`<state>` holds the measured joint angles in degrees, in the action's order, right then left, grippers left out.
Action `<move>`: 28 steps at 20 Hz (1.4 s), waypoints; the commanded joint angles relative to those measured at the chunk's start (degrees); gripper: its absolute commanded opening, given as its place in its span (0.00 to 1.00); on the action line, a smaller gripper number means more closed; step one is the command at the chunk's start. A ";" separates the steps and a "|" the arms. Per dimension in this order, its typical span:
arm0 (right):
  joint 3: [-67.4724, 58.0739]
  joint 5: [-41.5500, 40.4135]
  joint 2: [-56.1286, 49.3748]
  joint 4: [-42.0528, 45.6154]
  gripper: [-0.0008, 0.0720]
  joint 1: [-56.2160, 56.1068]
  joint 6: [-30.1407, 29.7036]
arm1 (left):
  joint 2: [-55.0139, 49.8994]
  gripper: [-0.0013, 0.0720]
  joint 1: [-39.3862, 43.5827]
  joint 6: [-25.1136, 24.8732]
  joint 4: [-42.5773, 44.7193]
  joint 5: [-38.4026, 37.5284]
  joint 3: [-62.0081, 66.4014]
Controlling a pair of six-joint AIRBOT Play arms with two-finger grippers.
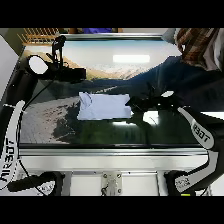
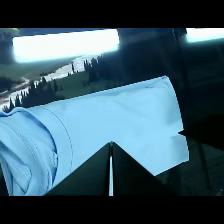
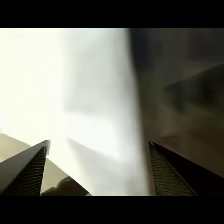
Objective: Fold the clothes and pants, and hang the long-sleeved shirts on hangers.
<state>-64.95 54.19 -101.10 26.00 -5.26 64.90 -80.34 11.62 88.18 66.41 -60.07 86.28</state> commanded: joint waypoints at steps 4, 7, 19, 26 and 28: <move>-8.68 -2.62 -7.41 -8.59 0.62 -8.68 -2.60 | 0.15 0.03 0.52 0.13 -0.15 -0.68 -0.39; -9.94 -3.15 -7.41 -9.33 0.03 -9.51 -6.71 | 0.15 0.03 0.52 0.13 -0.13 -1.75 -0.39; -10.03 -3.17 20.59 30.60 0.03 31.93 13.22 | 0.15 0.03 0.52 0.37 -0.46 -2.86 -0.39; -5.25 0.39 26.84 45.00 0.03 54.71 27.06 | 0.15 0.03 0.55 0.76 -0.55 -2.82 -0.39; -0.68 1.29 28.15 45.33 0.03 56.35 27.04 | 0.15 0.03 0.55 0.74 -0.52 -2.80 -0.39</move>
<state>-70.11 53.69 -75.11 67.42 46.04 88.82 -80.23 12.12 88.84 65.93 -62.96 85.89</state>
